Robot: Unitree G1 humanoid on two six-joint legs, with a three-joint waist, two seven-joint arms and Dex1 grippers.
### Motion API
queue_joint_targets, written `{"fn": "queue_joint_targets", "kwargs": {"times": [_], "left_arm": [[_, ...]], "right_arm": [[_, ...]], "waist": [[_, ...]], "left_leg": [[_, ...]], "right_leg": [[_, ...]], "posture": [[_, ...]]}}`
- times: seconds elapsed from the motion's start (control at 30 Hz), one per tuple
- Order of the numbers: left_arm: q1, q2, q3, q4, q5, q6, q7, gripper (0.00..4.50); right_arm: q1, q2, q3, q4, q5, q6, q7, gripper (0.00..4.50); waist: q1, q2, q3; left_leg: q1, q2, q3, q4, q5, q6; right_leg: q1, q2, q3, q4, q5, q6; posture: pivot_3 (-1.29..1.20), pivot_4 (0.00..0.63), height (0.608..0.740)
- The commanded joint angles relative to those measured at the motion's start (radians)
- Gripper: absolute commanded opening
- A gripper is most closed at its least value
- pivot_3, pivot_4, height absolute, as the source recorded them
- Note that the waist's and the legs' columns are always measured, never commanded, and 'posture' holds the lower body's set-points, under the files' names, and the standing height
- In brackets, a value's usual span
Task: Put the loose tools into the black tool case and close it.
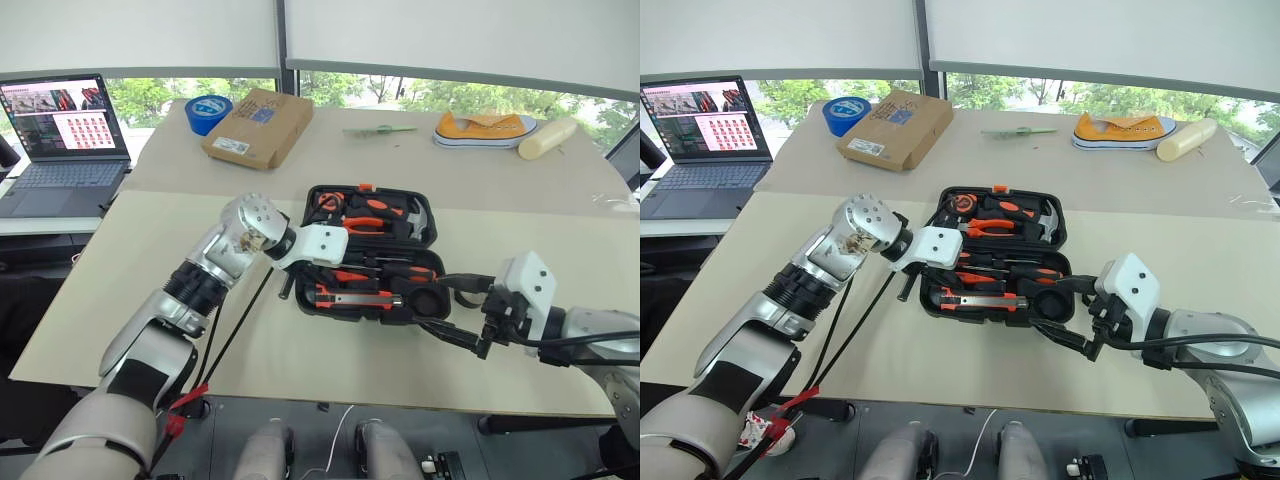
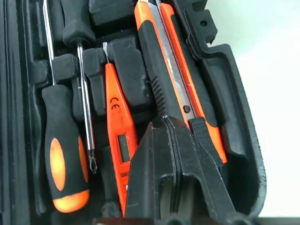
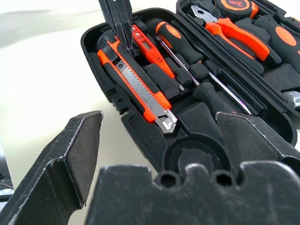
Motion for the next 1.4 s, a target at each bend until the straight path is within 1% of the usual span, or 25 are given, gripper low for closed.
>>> {"fn": "queue_joint_targets", "kwargs": {"times": [0.03, 0.5, 0.63, 0.77, 0.83, 0.9, 1.0, 1.13, 1.23, 1.4], "left_arm": [[0.029, 0.002, -0.032, -0.003, 0.030, -0.031, -0.003, 0.04], [0.050, -0.038, -0.063, 0.031, 0.081, -0.104, 0.017, 0.04], [-0.007, -0.059, 0.007, 0.065, 0.046, -0.098, 0.040, 0.04], [-0.050, -0.074, 0.087, 0.066, -0.046, -0.058, 0.004, 0.04], [-0.057, -0.069, 0.099, 0.047, -0.072, -0.061, -0.020, 0.04], [-0.047, -0.068, 0.091, 0.022, -0.080, -0.058, -0.034, 0.04], [-0.023, -0.066, 0.057, 0.018, -0.041, -0.100, -0.016, 0.04], [-0.013, -0.086, 0.005, 0.081, 0.039, -0.176, 0.055, 0.04], [-0.008, -0.100, -0.024, 0.115, 0.066, -0.202, 0.065, 0.04], [0.009, -0.097, -0.066, 0.154, 0.119, -0.273, 0.071, 0.04]], "right_arm": [[-0.005, -0.003, -0.023, -0.019, 0.005, -0.018, 0.000, 4.50], [-0.003, 0.004, -0.014, -0.015, 0.001, -0.015, -0.012, 4.50], [0.002, 0.004, -0.019, -0.016, 0.003, -0.014, -0.013, 4.50], [0.000, 0.002, -0.018, -0.004, -0.001, -0.018, -0.010, 4.50], [-0.003, 0.003, -0.017, 0.002, -0.001, -0.019, -0.009, 4.50], [-0.008, 0.004, -0.012, 0.006, -0.002, -0.020, -0.009, 4.50], [-0.015, 0.005, -0.004, 0.010, -0.004, -0.020, -0.011, 4.50], [-0.014, 0.004, -0.005, 0.008, -0.002, -0.020, -0.010, 4.50], [-0.012, 0.003, -0.006, 0.007, -0.002, -0.019, -0.010, 4.50], [-0.007, 0.004, -0.010, 0.001, 0.000, -0.015, -0.014, 4.50]], "waist": [[0.001, 0.000, 0.000], [0.003, 0.001, -0.001], [0.007, 0.001, -0.001], [0.003, 0.001, -0.001], [0.001, 0.001, -0.001], [-0.001, 0.001, -0.001], [-0.001, 0.001, -0.001], [0.001, 0.001, -0.001], [0.002, 0.001, -0.001], [0.004, 0.001, -0.001]], "left_leg": [[0.000, 0.000, 0.000, 0.000, 0.000, 0.000], [0.003, 0.000, 0.000, 0.000, 0.000, 0.000], [0.002, 0.000, 0.000, 0.000, 0.000, 0.000], [0.000, 0.000, 0.000, 0.000, 0.000, 0.000], [0.000, 0.000, 0.000, 0.000, 0.000, 0.000], [0.000, 0.000, 0.000, 0.000, 0.000, 0.000], [0.000, 0.000, 0.000, 0.000, 0.000, 0.000], [0.000, 0.000, 0.000, 0.000, 0.000, 0.000], [0.000, -0.001, 0.000, 0.000, 0.000, 0.000], [0.001, 0.000, 0.000, 0.000, 0.000, 0.000]], "right_leg": [[0.000, 0.000, 0.000, 0.000, 0.000, 0.000], [0.003, 0.000, 0.000, 0.000, 0.000, 0.000], [0.003, 0.000, 0.000, 0.000, 0.000, 0.000], [0.001, 0.000, 0.000, 0.000, 0.000, 0.000], [0.000, 0.000, 0.000, 0.000, 0.000, 0.000], [0.000, 0.000, 0.000, 0.000, 0.000, 0.000], [0.000, 0.000, 0.000, 0.000, 0.000, 0.000], [0.001, 0.000, 0.000, 0.000, 0.000, 0.000], [0.000, 0.000, 0.000, 0.000, 0.000, 0.000], [0.002, 0.000, 0.000, 0.000, 0.000, 0.000]], "posture": [[0.00, 0.150, 0.735], [0.00, 0.150, 0.735], [0.00, 0.150, 0.735], [0.00, 0.150, 0.735], [0.00, 0.150, 0.735], [0.00, 0.150, 0.735], [0.00, 0.150, 0.735], [0.00, 0.150, 0.735], [0.00, 0.150, 0.735], [0.00, 0.150, 0.735]]}}
